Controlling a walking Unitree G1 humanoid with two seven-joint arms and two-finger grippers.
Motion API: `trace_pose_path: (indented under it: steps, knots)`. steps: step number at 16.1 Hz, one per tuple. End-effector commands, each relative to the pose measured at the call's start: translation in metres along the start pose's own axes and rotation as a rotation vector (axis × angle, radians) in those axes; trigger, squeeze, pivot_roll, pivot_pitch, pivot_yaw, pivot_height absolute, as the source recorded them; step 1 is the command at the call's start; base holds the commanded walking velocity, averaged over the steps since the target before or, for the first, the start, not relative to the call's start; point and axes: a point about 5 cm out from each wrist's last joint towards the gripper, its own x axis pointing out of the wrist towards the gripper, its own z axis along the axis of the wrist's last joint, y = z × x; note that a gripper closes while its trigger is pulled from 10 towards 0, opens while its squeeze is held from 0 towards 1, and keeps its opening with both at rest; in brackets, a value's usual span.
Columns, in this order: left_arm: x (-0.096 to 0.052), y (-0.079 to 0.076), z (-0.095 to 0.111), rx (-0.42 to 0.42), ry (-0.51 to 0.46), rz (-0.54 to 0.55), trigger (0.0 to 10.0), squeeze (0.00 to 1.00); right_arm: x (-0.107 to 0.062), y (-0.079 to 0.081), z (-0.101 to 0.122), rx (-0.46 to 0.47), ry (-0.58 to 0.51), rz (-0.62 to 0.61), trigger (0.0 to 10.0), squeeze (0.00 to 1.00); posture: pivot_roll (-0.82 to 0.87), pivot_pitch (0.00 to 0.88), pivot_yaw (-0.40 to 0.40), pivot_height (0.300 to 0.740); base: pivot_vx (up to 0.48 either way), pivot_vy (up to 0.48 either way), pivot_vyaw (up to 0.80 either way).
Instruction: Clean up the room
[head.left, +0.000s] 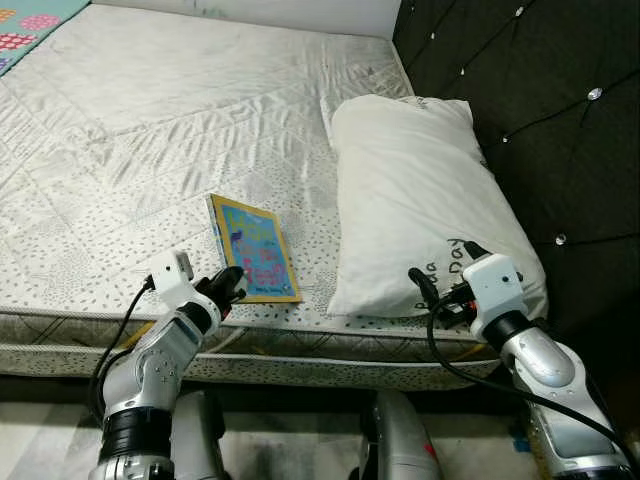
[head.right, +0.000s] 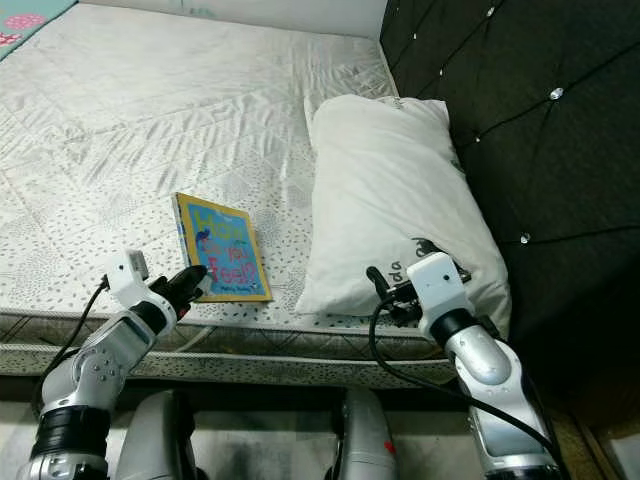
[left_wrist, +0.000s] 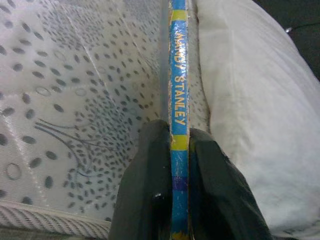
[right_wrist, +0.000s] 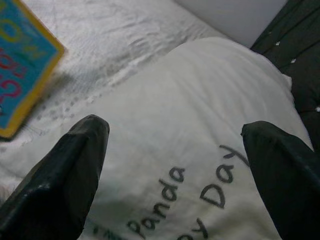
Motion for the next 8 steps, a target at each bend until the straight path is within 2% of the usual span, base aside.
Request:
trace_pose_path:
  steps: [1,2,5,8]
  knots:
    - [0.0115,-0.01,-0.0071,-0.014,0.121,-0.084,10.0,0.0,-0.0093,-0.0131,-0.0005,-0.028,0.026,-0.047,10.0,0.0,-0.29,0.127,-0.129,0.572,0.0,0.0,0.0]
    - [0.0154,-0.0128,-0.0107,0.004,0.205,-0.117,10.0,0.0,-0.0141,-0.016,-0.0035,-0.041,0.043,-0.062,10.0,0.0,-0.29,0.126,-0.126,0.572,0.0,0.0,0.0]
    - [0.0151,-0.0146,-0.0106,0.028,0.228,-0.138,10.0,0.0,-0.0149,-0.0165,-0.0042,-0.043,0.047,-0.069,10.0,0.0,-0.29,0.125,-0.125,0.572,0.0,0.0,0.0]
    - [0.0153,-0.0133,-0.0118,0.053,0.302,-0.186,10.0,0.0,-0.0147,-0.0168,-0.0026,-0.046,0.05,-0.073,10.0,0.0,-0.29,0.123,-0.125,0.572,0.0,0.0,0.0]
